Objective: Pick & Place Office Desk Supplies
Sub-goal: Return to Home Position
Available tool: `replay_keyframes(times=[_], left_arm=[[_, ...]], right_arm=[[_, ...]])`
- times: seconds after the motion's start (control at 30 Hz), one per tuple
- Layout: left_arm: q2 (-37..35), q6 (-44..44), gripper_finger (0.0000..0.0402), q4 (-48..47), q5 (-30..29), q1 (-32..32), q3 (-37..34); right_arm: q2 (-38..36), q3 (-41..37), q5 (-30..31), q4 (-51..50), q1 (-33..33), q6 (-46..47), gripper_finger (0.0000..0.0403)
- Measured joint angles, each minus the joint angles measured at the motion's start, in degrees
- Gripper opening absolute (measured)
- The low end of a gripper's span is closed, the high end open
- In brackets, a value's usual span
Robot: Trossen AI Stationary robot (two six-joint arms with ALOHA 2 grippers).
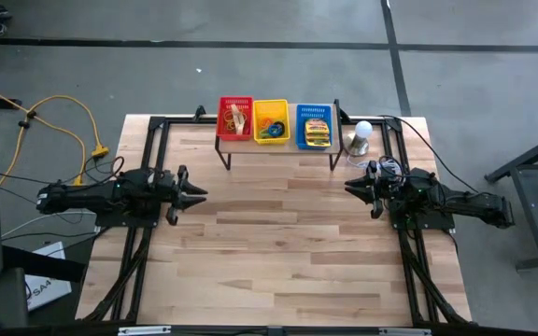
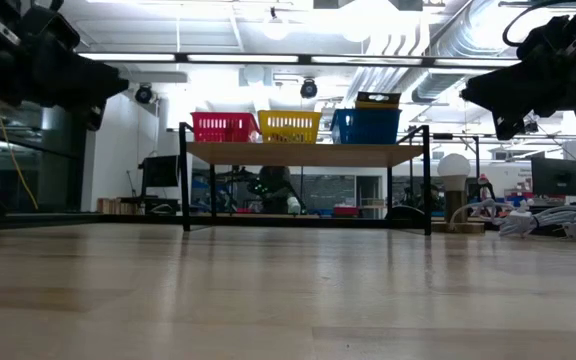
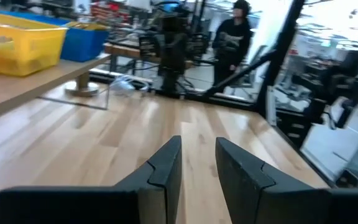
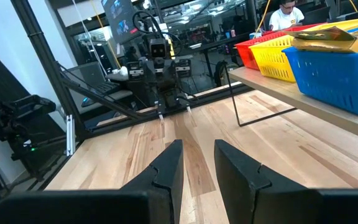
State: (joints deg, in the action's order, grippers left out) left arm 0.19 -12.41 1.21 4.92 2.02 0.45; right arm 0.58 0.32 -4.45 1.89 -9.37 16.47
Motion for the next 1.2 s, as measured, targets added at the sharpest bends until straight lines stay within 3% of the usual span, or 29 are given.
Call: replay_keyframes(times=[0.37,1.2], left_arm=[[0.00,0.52,0.0095,-0.02,-7.74,-3.77,0.00],[0.02,1.71,0.0095,0.14,-7.81,-4.46,0.00]], right_arm=[[0.00,0.00,0.00,0.02,0.00,-0.02,0.0080],[0.00,-0.01,0.00,0.02,-0.01,0.00,0.0080]])
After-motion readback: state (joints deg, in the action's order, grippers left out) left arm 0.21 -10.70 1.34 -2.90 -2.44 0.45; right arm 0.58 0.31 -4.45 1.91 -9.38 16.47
